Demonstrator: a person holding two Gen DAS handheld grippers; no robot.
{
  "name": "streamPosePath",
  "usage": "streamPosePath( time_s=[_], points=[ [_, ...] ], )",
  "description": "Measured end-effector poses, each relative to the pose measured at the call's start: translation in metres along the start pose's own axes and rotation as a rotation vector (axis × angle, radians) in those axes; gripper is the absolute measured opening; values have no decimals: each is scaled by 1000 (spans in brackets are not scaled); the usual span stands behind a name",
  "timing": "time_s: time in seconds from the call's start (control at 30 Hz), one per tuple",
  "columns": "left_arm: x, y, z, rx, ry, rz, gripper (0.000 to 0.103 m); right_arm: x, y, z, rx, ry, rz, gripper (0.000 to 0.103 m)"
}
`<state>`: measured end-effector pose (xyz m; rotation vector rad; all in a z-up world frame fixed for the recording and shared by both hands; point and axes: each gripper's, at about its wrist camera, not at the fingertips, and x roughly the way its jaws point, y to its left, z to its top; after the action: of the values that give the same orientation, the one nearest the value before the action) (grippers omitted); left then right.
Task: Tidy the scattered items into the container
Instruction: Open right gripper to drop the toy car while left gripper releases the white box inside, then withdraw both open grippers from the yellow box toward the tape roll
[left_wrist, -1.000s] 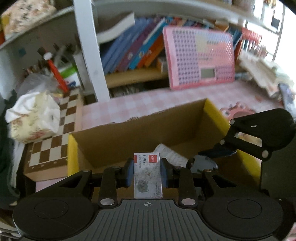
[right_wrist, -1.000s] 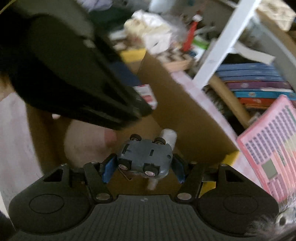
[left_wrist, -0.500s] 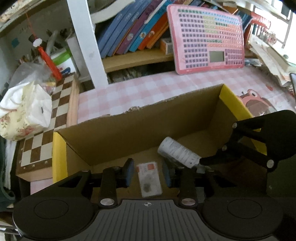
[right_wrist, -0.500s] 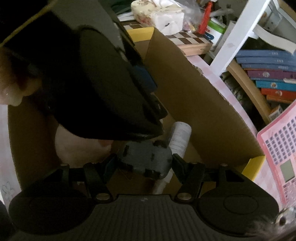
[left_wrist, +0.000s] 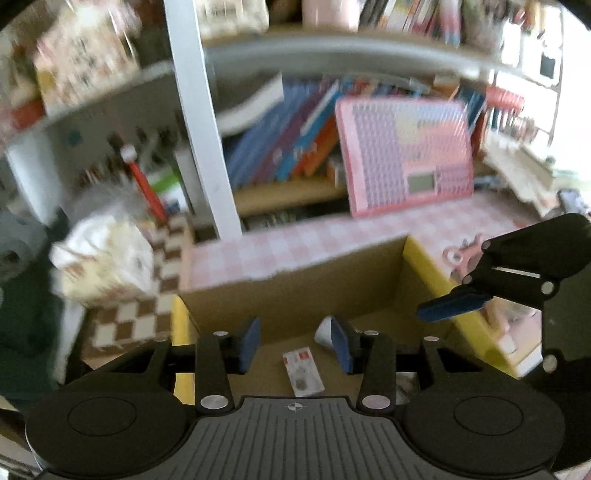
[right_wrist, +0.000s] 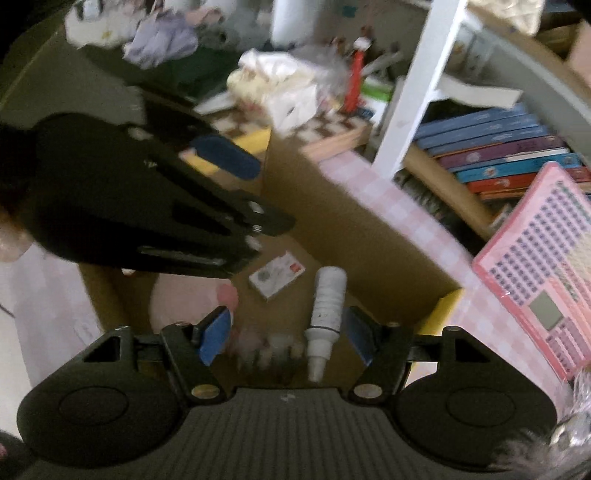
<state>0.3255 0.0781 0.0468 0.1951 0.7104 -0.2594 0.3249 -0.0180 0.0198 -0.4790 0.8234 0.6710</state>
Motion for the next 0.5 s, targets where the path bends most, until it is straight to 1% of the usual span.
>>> streamPosePath(
  time_s=[0.03, 0.07, 0.1, 0.17, 0.23, 0.27, 0.3, 0.37, 0.43, 0.5],
  points=[
    [-12, -1, -1, 0, -29, 4, 46, -10, 2, -1, 7, -19, -8, 68],
    [-25, -1, -3, -2, -54, 10, 52, -19, 5, -2, 14, -35, -15, 67],
    [-38, -2, -6, -4, -80, 16, 55, -30, 9, -4, 22, -52, -25, 67],
    [-61, -2, -13, -15, -114, 28, 56, -51, 17, -11, 40, -85, -37, 68],
    [-79, -3, -21, -31, -125, 28, 56, -68, 24, -18, 65, -113, -47, 68],
    [-89, -4, -26, -40, -130, 26, 60, -75, 27, -23, 81, -123, -52, 68],
    [-97, -5, -31, -45, -134, 26, 66, -83, 31, -28, 100, -134, -57, 68],
    [-113, -8, -44, -48, -141, 25, 70, -97, 38, -41, 144, -152, -67, 68],
    [-126, -13, -58, -54, -139, 19, 71, -108, 47, -56, 188, -158, -80, 68],
    [-138, -19, -73, -65, -137, 19, 74, -117, 56, -73, 226, -157, -98, 68]
  ],
)
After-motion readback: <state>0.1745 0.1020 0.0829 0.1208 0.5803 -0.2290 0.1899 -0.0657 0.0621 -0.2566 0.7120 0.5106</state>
